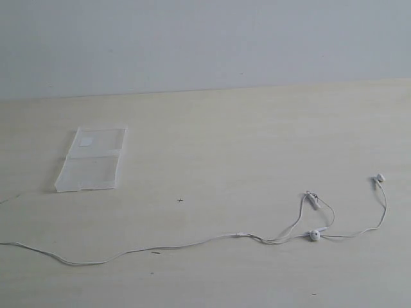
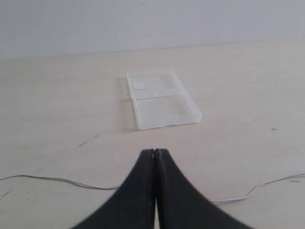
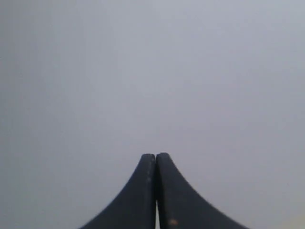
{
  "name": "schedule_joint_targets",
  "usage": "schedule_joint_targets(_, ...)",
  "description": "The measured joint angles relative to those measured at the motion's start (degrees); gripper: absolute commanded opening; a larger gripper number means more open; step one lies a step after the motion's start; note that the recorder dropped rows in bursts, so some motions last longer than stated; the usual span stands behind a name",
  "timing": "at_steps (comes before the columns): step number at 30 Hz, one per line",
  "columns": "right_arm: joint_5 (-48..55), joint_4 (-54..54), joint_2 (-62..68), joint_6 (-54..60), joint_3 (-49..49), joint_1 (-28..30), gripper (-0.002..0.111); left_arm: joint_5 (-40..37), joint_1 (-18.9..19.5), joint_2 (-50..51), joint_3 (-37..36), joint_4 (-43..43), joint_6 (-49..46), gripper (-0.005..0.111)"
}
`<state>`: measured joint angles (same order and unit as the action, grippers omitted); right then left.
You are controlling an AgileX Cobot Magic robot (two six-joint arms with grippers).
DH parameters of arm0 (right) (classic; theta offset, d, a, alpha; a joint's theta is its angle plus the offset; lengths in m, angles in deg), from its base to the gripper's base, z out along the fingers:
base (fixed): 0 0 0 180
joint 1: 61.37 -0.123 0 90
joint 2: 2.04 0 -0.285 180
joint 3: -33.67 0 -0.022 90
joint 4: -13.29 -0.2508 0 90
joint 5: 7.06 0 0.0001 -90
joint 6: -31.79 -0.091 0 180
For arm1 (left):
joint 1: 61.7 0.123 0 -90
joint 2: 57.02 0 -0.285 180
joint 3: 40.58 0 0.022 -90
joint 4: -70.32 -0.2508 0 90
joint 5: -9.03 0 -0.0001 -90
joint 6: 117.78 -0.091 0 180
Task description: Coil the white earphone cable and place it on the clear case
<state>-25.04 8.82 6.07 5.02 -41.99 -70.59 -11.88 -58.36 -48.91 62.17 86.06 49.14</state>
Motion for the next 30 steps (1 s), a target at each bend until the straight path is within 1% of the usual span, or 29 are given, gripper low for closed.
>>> schedule_joint_targets(2,-1.6,5.68,-0.12,-0.23,4.72,0.0,0.0,0.0,0.0,0.0,0.0,0.0,0.0,0.0)
schedule_joint_targets(3,-1.08,13.2,-0.12,-1.37,9.51,0.0,0.0,0.0,0.0,0.0,0.0,0.0,0.0,0.0)
schedule_joint_targets(4,-0.55,16.41,0.03,-2.85,11.59,0.0,0.0,0.0,0.0,0.0,0.0,0.0,0.0,0.0)
schedule_joint_targets(5,0.87,24.74,1.79,-7.41,16.84,0.0,0.0,0.0,0.0,0.0,0.0,0.0,0.0,0.0)
schedule_joint_targets(6,1.29,28.3,2.84,-9.92,19.29,0.0,0.0,0.0,0.0,0.0,0.0,0.0,0.0,0.0)
schedule_joint_targets(7,2.04,38.07,6.22,-17.53,23.58,0.0,0.0,0.0,0.0,0.0,0.0,0.0,0.0,0.0)
schedule_joint_targets(9,2.41,54.09,11.6,-32.17,28.16,0.0,0.0,0.0,0.0,0.0,0.0,0.0,0.0,0.0)
schedule_joint_targets(12,2.11,81.05,18.25,-58.97,30.49,0.0,0.0,0.0,0.0,0.0,0.0,0.0,0.0,0.0)
schedule_joint_targets(13,1.53,92.32,20.69,-69.32,30.49,0.0,0.0,0.0,0.0,0.0,0.0,0.0,0.0,0.0)
schedule_joint_targets(15,-0.5,100.56,24.63,-79.02,30.36,0.0,0.0,0.0,0.0,0.0,0.0,0.0,0.0,0.0)
schedule_joint_targets(21,-1.83,104.08,29.36,-83.05,30.0,0.0,0.0,0.0,0.0,0.0,0.0,0.0,0.0,0.0)
schedule_joint_targets(24,1.73,103.82,29.61,-83.01,30.25,0.0,0.0,0.0,0.0,0.0,0.0,0.0,0.0,0.0)
schedule_joint_targets(25,3.84,102.74,29.74,-81.97,31.31,0.0,0.0,0.0,0.0,0.0,0.0,0.0,0.0,0.0)
schedule_joint_targets(27,3.84,102.64,30.51,-77.57,33.95,0.0,0.0,0.0,0.0,0.0,0.0,0.0,0.0,0.0)
schedule_joint_targets(28,2.62,102.87,31.35,-75.43,35.68,0.0,0.0,0.0,0.0,0.0,0.0,0.0,0.0,0.0)
schedule_joint_targets(29,-0.86,103.39,33.75,-73.9,39.74,0.0,0.0,0.0,0.0,0.0,0.0,0.0,0.0,0.0)
schedule_joint_targets(30,-3.19,103.52,35.61,-74.06,41.83,0.0,0.002,0.0,0.0,0.0,0.0,0.0,0.0,0.0)
